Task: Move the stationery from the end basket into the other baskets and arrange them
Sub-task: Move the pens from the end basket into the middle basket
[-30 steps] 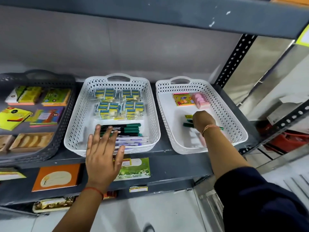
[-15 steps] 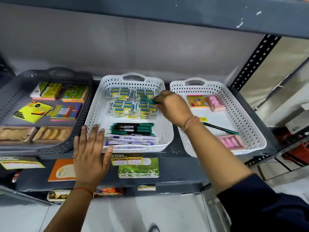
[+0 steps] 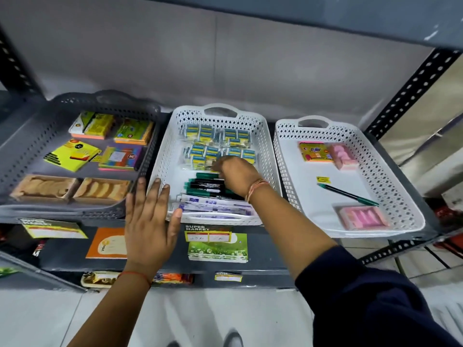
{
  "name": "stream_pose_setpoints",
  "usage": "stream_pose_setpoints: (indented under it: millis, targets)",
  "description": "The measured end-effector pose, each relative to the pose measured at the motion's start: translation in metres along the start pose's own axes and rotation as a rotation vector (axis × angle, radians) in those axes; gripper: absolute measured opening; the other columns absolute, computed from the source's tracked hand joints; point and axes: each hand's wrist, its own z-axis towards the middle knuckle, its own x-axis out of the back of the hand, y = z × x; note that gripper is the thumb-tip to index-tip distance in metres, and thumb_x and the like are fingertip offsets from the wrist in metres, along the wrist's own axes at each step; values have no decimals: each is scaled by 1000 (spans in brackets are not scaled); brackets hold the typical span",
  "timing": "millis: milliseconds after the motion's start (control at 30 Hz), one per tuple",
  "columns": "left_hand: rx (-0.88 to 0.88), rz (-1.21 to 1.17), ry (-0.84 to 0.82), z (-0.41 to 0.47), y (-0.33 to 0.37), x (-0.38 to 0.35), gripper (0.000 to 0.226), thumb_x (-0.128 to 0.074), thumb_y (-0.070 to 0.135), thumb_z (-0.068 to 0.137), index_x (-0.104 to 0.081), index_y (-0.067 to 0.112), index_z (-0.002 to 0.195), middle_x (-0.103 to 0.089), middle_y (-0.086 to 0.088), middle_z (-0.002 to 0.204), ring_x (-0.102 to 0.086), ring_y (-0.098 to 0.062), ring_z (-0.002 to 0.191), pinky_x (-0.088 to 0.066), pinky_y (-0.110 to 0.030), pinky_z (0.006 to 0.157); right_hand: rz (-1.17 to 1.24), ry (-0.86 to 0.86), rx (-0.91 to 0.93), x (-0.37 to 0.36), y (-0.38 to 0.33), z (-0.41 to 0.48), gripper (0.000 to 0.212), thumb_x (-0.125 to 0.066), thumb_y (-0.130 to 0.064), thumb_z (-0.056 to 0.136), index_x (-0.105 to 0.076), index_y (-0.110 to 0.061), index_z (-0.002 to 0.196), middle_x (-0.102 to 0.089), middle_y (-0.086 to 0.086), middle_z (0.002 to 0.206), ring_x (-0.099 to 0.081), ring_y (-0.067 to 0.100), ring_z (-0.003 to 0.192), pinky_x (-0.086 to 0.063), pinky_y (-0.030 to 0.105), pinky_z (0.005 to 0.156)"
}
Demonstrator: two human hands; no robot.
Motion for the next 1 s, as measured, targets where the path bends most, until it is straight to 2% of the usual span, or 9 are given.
stream_pose_setpoints:
  millis: [133, 233, 367, 467, 600, 733, 800, 900, 1000]
  targets:
    - [-55, -51, 8, 0, 26, -5, 69, -14, 49, 95, -53, 0, 125, -50, -20, 137, -28, -36, 136, -10, -47, 113, 159, 194, -146, 16, 39, -39, 46, -50, 13, 80, -65, -8, 119, -66, 18, 118, -63, 33, 106, -53, 40, 92]
    - [-158, -80, 16, 1, 58, -13, 65, -19, 46, 95, -56, 0, 122, -54, -19, 133, -33, -34, 133, -7, -40, 116, 159, 249, -377, 25, 92, -74, 41, -49, 8, 83, -64, -5, 119, -65, 21, 119, -62, 32, 109, -49, 33, 94]
    - [-147, -71, 46, -1, 85, -24, 60, -23, 43, 95, -60, 1, 119, -60, -18, 126, -44, -38, 127, -17, -45, 111, 40, 12, -683, 21, 154, -108, 31, -47, -3, 92, -59, 3, 120, -60, 23, 127, -56, 33, 119, -45, 36, 100]
    - [-130, -47, 88, -2, 83, -28, 57, -26, 41, 95, -60, 2, 117, -62, -18, 124, -47, -38, 124, -20, -46, 110, -8, -238, -722, 7, 165, -116, 33, -41, -9, 96, -54, 7, 122, -57, 25, 130, -54, 35, 121, -44, 39, 101]
    - [-135, -15, 126, 1, 76, -29, 56, -26, 41, 95, -61, 3, 116, -63, -18, 122, -46, -37, 124, -20, -44, 110, -59, -251, -766, -3, 168, -111, 32, -43, -9, 95, -58, 3, 120, -60, 21, 127, -57, 35, 118, -48, 41, 98]
    - [-123, -6, 148, 4, 69, -24, 55, -27, 40, 94, -60, 2, 117, -62, -19, 122, -49, -38, 122, -23, -46, 107, -105, -110, -675, 11, 154, -98, 26, -45, -10, 94, -61, -3, 113, -65, 17, 119, -61, 33, 110, -52, 39, 88]
    - [-130, -37, 114, 2, 68, -24, 59, -24, 42, 95, -55, 1, 123, -60, -19, 126, -48, -37, 123, -26, -46, 107, -80, 48, -576, 24, 141, -93, 26, -47, -7, 92, -63, -4, 112, -64, 18, 115, -61, 34, 105, -52, 38, 84]
    - [-56, -68, 63, -1, 55, -22, 68, -19, 49, 94, -45, -3, 131, -54, -22, 131, -43, -36, 127, -29, -46, 105, 78, 304, -297, 46, 92, -70, 29, -56, -4, 87, -67, -7, 114, -63, 20, 106, -61, 36, 96, -50, 36, 78]
    - [-26, -27, 34, 0, 28, -15, 74, -13, 52, 93, -47, -2, 130, -52, -23, 133, -42, -39, 128, -28, -47, 104, 188, 276, -22, 48, 28, -39, 32, -60, -2, 85, -66, -9, 116, -66, 16, 107, -63, 31, 98, -53, 38, 88]
